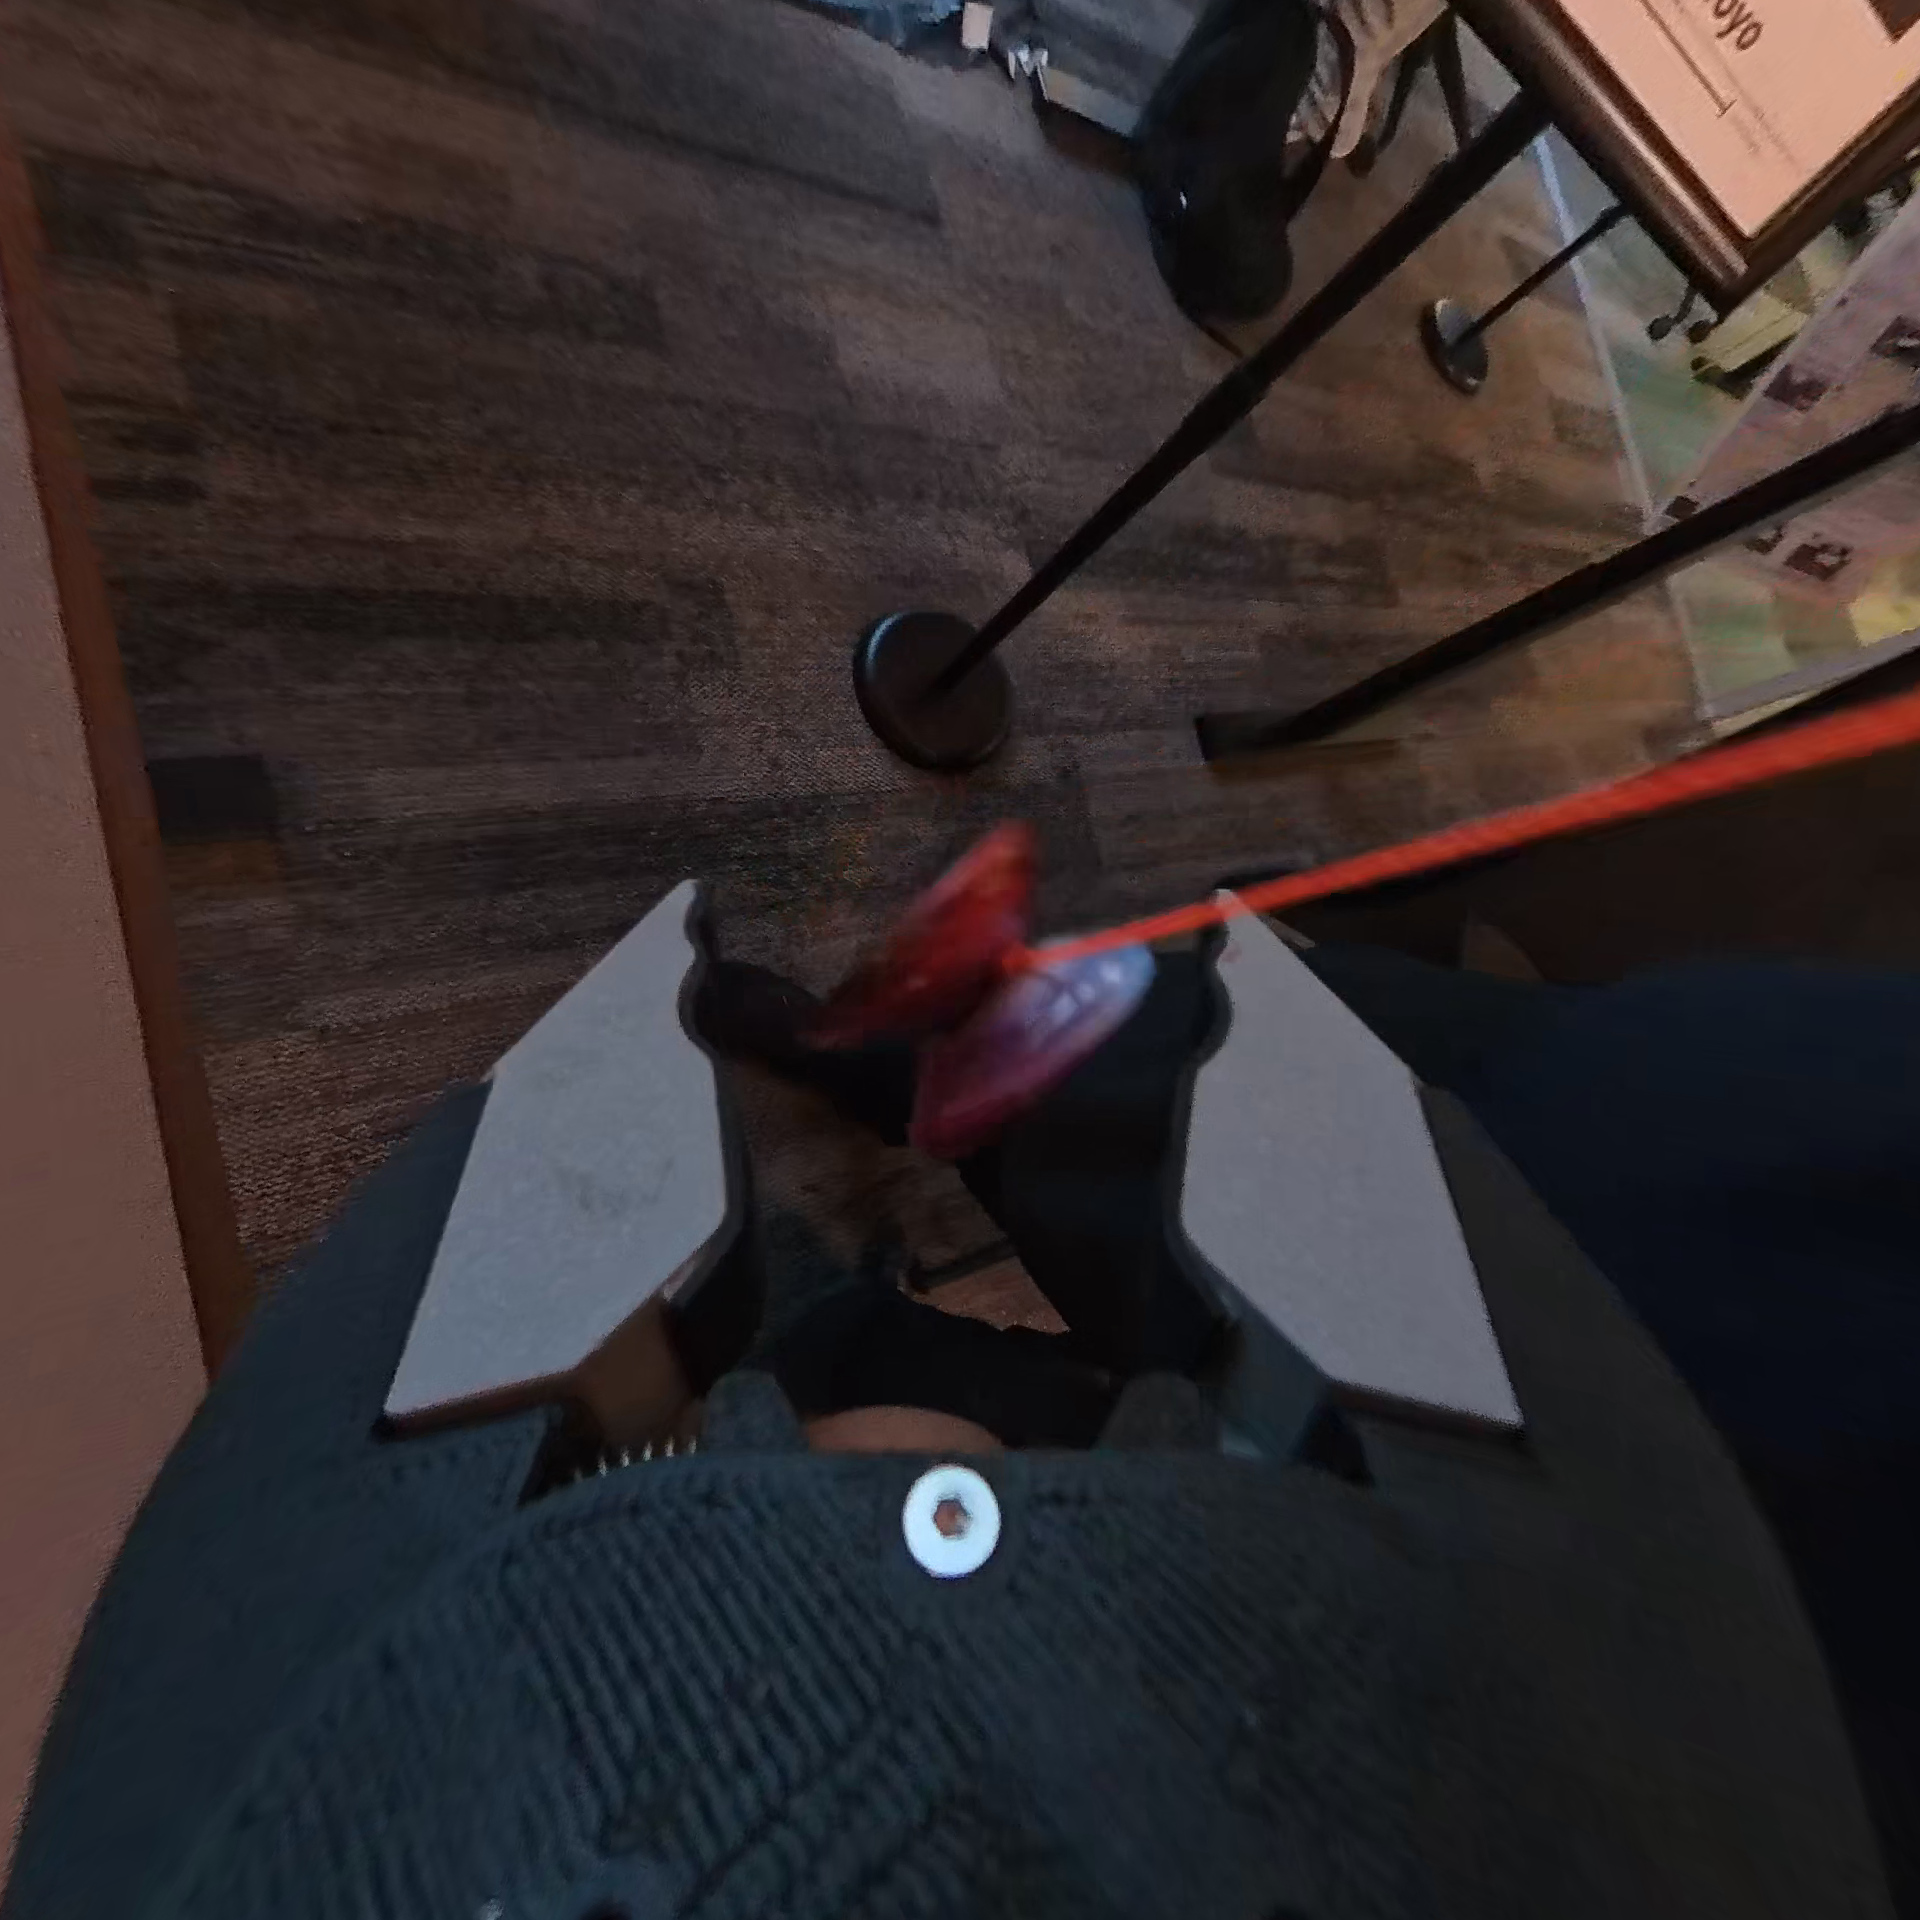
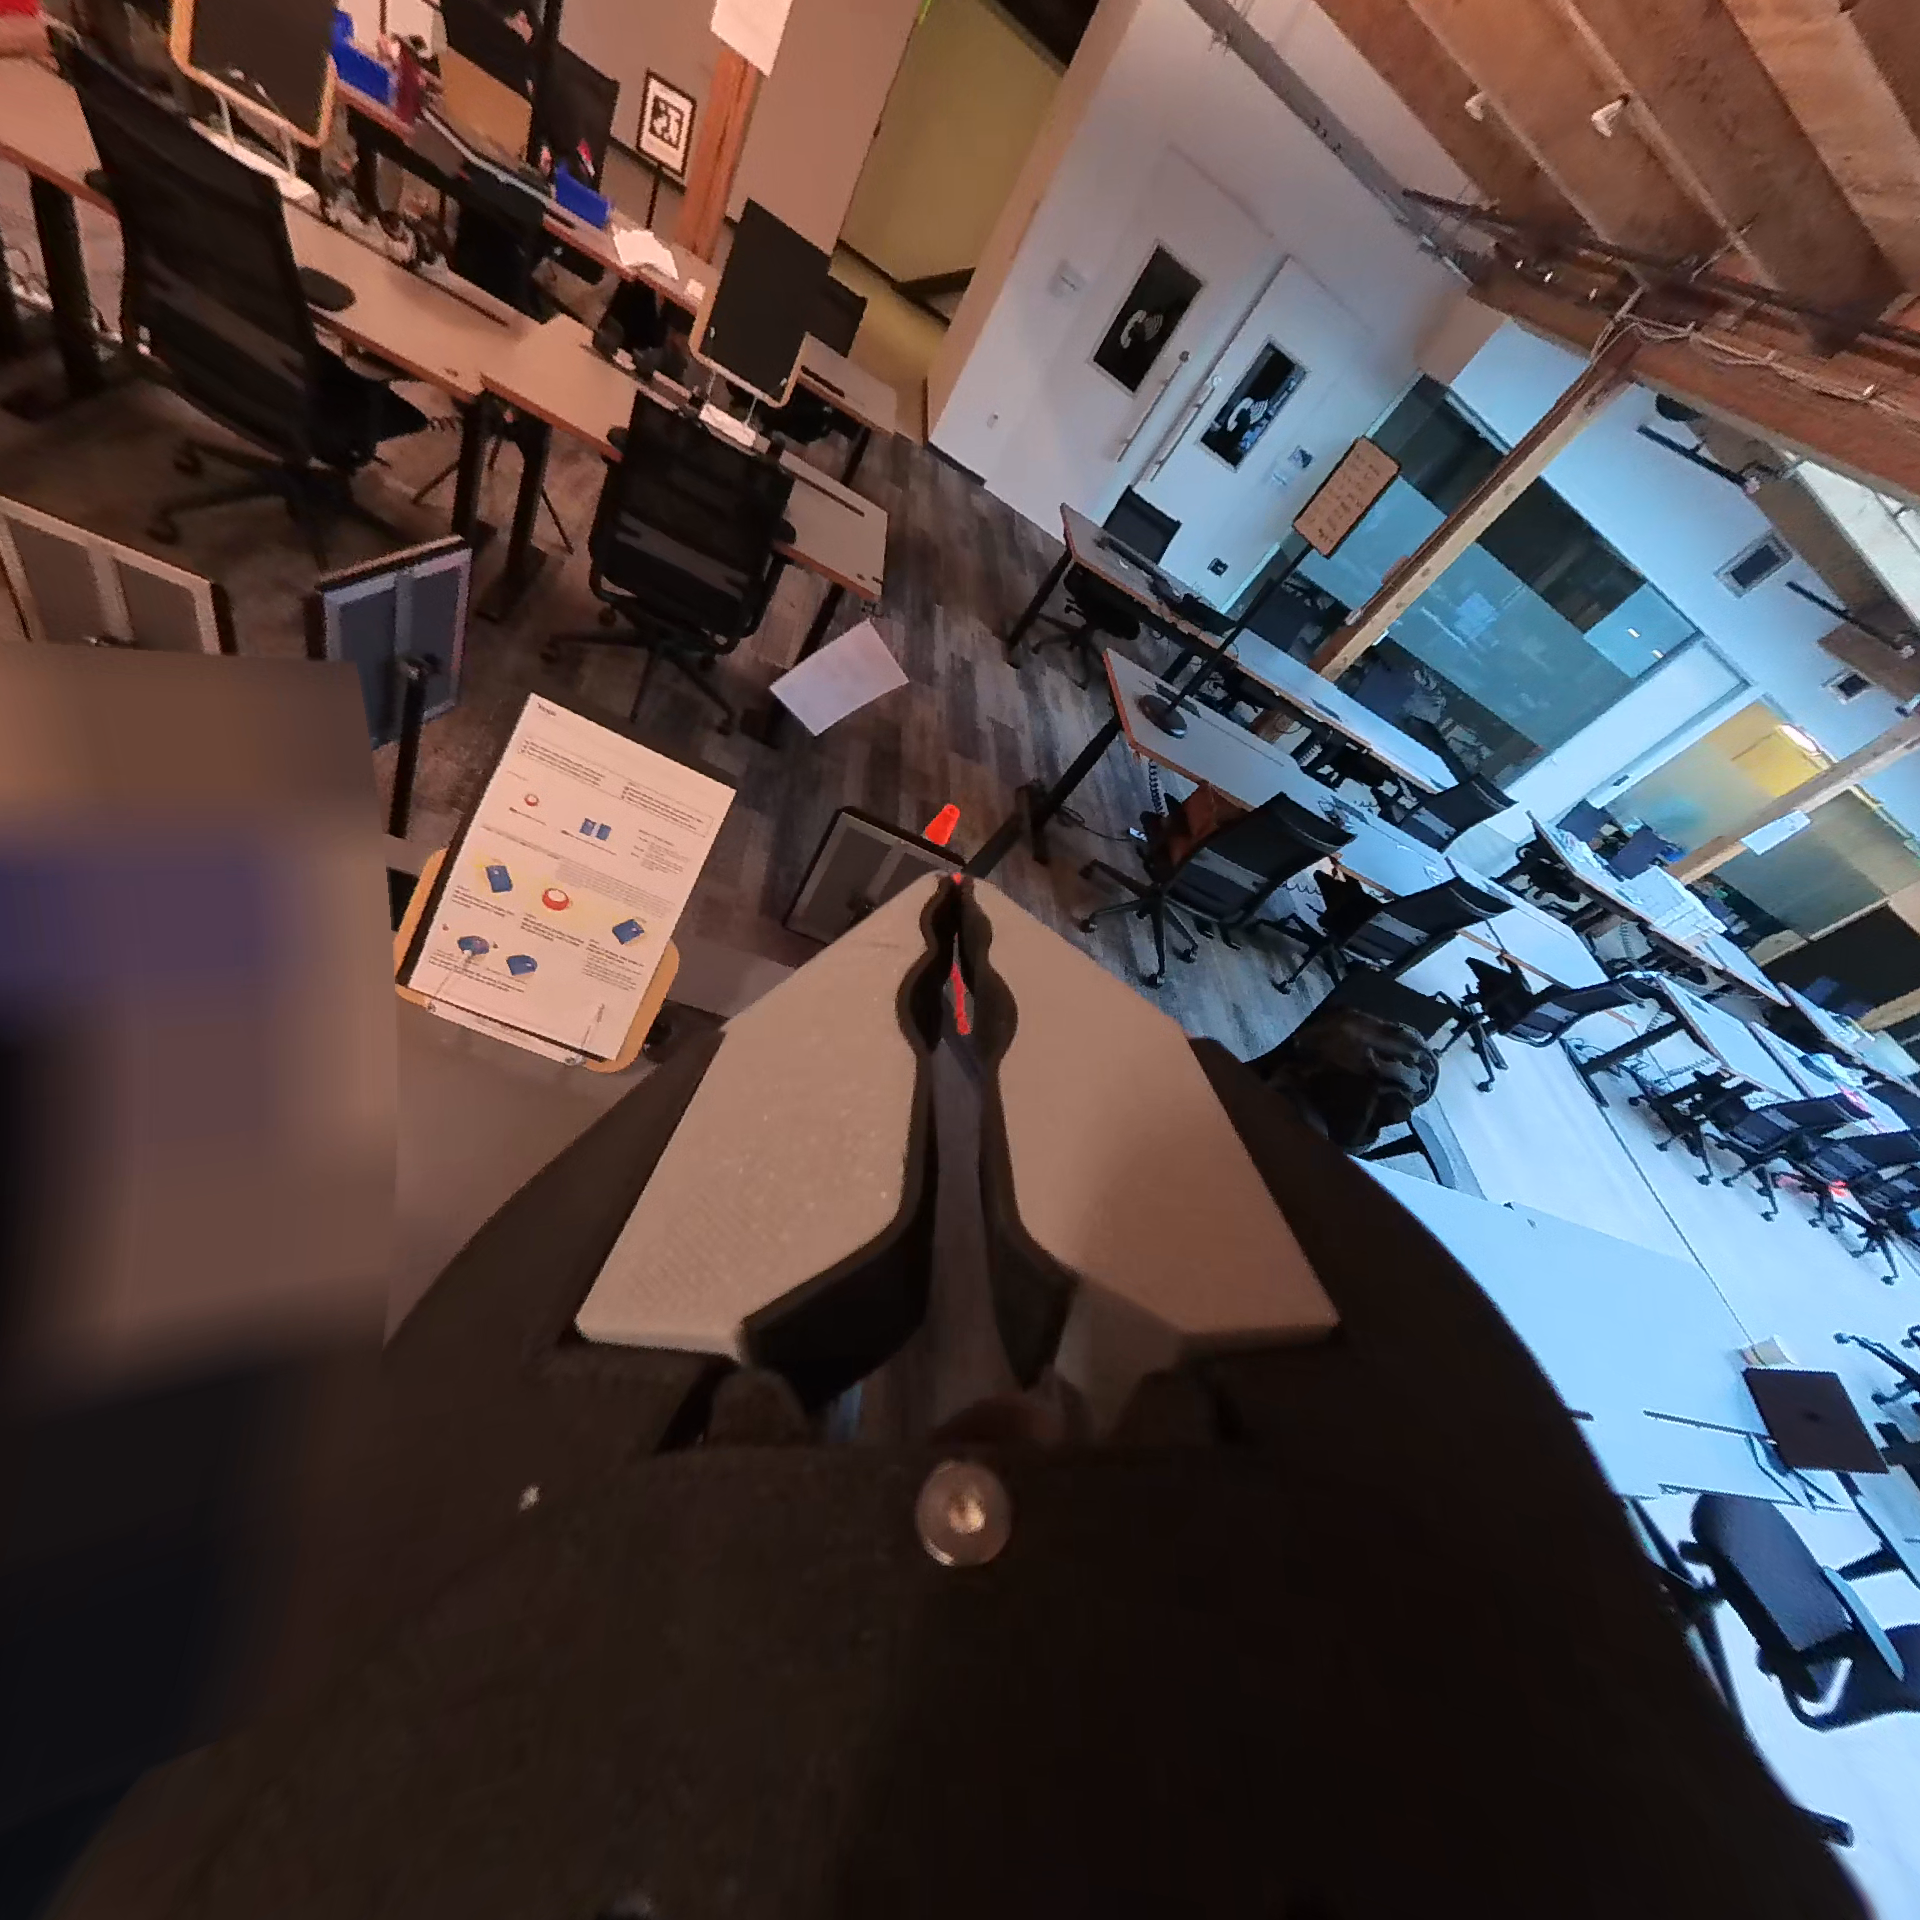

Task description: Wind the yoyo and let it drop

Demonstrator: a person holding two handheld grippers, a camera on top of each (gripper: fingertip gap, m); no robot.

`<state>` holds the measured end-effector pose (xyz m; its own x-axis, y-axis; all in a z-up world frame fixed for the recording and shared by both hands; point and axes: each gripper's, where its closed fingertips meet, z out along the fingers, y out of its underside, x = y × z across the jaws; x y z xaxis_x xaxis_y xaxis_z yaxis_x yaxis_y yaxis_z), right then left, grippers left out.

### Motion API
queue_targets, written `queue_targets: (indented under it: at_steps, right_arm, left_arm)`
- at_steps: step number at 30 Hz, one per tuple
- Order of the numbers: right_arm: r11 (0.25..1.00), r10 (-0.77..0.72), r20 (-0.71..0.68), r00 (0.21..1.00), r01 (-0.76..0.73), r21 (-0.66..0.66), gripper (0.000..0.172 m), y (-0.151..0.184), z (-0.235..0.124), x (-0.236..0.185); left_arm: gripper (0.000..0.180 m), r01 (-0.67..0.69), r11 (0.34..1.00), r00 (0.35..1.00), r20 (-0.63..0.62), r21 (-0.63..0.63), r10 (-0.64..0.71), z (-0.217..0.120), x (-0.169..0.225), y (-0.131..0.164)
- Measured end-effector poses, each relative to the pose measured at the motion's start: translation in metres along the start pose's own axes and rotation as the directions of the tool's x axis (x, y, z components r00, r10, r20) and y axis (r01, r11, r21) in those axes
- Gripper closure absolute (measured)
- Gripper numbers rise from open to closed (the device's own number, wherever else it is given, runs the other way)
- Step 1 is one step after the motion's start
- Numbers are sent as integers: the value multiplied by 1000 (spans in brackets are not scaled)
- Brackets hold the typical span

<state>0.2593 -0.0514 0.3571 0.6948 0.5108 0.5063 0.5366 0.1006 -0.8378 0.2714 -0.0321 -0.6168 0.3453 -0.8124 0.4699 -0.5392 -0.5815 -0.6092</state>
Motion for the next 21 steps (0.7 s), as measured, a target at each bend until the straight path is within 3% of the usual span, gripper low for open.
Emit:
queue_targets:
  at_steps: [2, 4, 10, 15, 19, 21]
  right_arm:
    - [1000, -7, -10, 1000, 7, 6, 172, -5, -6, 1]
    - [1000, -15, -24, 1000, 15, 3, 172, -10, -11, 5]
    - [1000, 6, -61, 998, -8, -30, 172, -7, -13, 24]
    - [998, 44, -69, 997, -47, -50, 172, 23, -13, 40]
    - [994, 102, -99, 990, -106, -36, 172, 53, -28, 67]
    - [989, 139, -142, 980, -144, -29, 172, 73, -40, 90]
  left_arm:
    - [98, -28, 999, 1000, -13, -24, 28, 2, 1, 5]
    - [118, -71, 996, 996, -48, -49, 69, 5, 7, 11]
    - [118, -220, 975, 971, -108, -45, 214, 7, 33, 16]
    - [118, -308, 951, 951, -29, -19, 308, -13, 30, 13]
    - [119, -318, 948, 942, 113, 14, 315, -54, -1, 10]
    - [119, -306, 952, 945, 123, 12, 303, -75, -12, 15]
